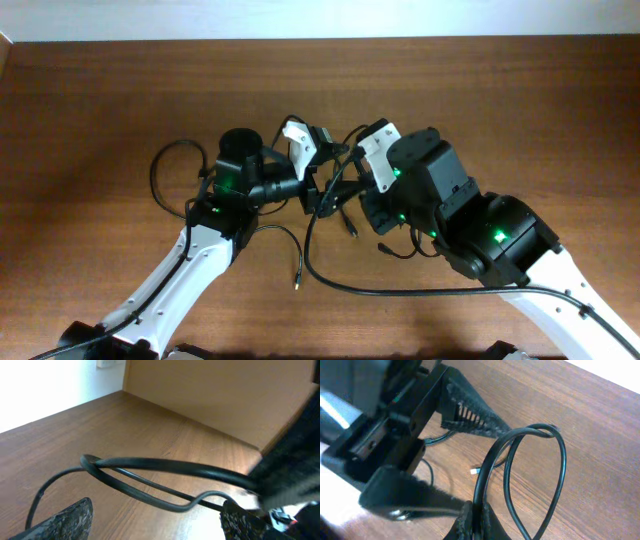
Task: Untangle cables
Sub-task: 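Bring both grippers together and grasp cable strands, then pull the right gripper right with a strand, left holding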
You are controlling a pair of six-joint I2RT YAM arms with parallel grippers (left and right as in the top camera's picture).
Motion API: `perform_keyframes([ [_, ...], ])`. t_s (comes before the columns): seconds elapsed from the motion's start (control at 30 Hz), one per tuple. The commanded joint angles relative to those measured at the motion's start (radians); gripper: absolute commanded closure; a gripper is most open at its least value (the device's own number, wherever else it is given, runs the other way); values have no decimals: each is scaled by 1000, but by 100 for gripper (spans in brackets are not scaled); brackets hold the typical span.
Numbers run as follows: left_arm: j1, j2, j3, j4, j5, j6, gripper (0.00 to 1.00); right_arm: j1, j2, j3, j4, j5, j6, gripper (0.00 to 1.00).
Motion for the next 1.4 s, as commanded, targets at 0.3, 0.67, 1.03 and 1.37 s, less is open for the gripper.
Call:
perform_keyframes([
  [0.3,-50,93,6,-29,-180,-6,100,32,-14,4,9,368,111,96],
  [0.67,501,-189,6,-317,-171,-6,100,32,-380,4,-52,1085,149,96],
  [1.03,333,-393,6,-319,23,-6,96,32,74,4,-155,-48,-68,30],
  [1.37,333,-394,6,-335,223,-6,97,30,247,4,47,212,17,53],
])
